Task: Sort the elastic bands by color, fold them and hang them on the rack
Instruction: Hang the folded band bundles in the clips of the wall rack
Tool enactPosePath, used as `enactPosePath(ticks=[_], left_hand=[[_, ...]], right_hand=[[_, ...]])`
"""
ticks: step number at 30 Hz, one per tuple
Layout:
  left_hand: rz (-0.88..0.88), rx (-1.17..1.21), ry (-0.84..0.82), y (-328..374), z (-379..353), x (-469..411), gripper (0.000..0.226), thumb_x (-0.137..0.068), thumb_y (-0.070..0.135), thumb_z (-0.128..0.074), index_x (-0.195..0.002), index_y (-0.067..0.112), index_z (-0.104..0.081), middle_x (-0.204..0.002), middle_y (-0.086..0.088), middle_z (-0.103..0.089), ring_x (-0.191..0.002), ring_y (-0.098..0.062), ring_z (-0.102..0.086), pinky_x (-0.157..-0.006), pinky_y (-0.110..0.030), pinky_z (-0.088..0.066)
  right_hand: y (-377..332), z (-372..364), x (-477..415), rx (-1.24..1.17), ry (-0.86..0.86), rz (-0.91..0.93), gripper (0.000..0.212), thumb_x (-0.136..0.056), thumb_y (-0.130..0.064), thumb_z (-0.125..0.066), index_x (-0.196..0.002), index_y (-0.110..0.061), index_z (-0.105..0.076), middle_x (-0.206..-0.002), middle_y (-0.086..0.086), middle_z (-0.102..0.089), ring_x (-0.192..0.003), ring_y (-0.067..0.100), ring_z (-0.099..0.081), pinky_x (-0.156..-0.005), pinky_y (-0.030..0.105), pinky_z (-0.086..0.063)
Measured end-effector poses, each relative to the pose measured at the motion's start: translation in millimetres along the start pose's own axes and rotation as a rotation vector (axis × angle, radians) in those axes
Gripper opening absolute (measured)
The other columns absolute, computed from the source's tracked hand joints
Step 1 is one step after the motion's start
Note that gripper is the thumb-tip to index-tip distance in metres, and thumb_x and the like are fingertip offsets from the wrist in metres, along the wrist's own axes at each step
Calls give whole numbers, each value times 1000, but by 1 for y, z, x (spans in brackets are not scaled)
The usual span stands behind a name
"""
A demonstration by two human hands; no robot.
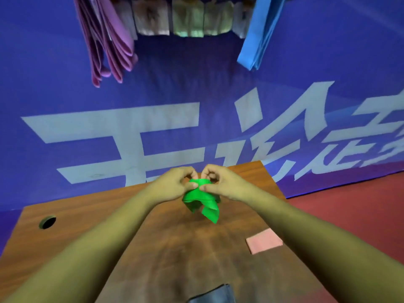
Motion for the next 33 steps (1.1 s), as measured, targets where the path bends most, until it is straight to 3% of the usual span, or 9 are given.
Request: enactPosePath(ticks=[4,6,11,15,19,23,27,30,33], left_hand=[[-23,-64,-23,29,40,-14,12,-92,19,-63,-86,27,-55,-90,-2,-66,-81,-19,-57,-84,-41,-48],[-37,-22,-30,47,58,-17,12,-91,21,-63,-85,25,-54,-84,1,-62,-76,-18,-52,-79,-40,-47],[-81,154,-50,87,95,-15,26,-76,45,-61,-87,22,-56,-79,5,-53,-77,-12,-45,-75,-36,-37],[-98,112,-52,113,118,-11,42,-81,45,-58,-92,5,-60,-83,1,-52,-81,-10,-46,-81,-41,-39],[-80,175,-29,122,132,-9,45,-81,40,-60,-102,0,-60,-93,1,-56,-91,-8,-51,-96,-42,-41],[-106,242,-37,129,141,-7,41,-79,42,-68,-100,8,-61,-91,-3,-62,-89,-13,-56,-93,-46,-44],[-117,287,-38,139,151,-5,58,-72,35,-81,-119,20,-51,-112,-16,-65,-99,-26,-66,-98,-50,-48],[-183,112,31,156,160,-3,59,-73,36,-80,-121,32,-46,-107,-4,-64,-95,-30,-63,-90,-53,-51],[-212,71,87,171,172,-2,46,-77,33,-73,-116,29,-50,-95,0,-62,-80,-20,-56,-81,-49,-50]], right_hand=[[-42,31,-10,36,-22,39,8,-89,-10,-68,-89,-16,-64,-72,-8,-57,-66,2,-48,-65,20,-39],[-65,46,-13,51,-34,53,1,-90,-8,-67,-90,-9,-66,-72,-3,-56,-62,-1,-47,-62,17,-37],[-111,74,-21,-102,-70,42,8,-88,-4,-65,-82,-10,-64,-78,9,-58,-79,19,-52,-76,32,-39],[-138,87,-25,-208,-103,36,11,-77,-14,-66,-84,-6,-63,-76,9,-57,-71,19,-53,-65,27,-41],[-155,96,-24,-273,-119,39,5,-83,-9,-64,-81,-7,-60,-70,7,-58,-58,14,-55,-55,22,-44],[-160,115,-24,-250,-69,43,10,-76,-15,-66,-80,-8,-60,-67,5,-57,-55,12,-53,-52,22,-42],[-160,134,-23,-224,-15,45,13,-91,-6,-60,-79,-10,-63,-68,6,-59,-58,14,-53,-53,24,-43],[-167,142,-20,-222,-26,61,12,-91,-2,-57,-87,-8,-67,-75,8,-63,-68,21,-58,-65,30,-46],[-180,146,-16,-240,-79,127,24,-89,2,-56,-107,-11,-66,-85,16,-63,-78,29,-59,-72,35,-47]])
Point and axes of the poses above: each hand's wrist, its own x-axis away from the middle knuckle, its own z-axis out of the back of the hand, y = z × x, the point moved 9 cm from there along -x, towards the middle knuckle
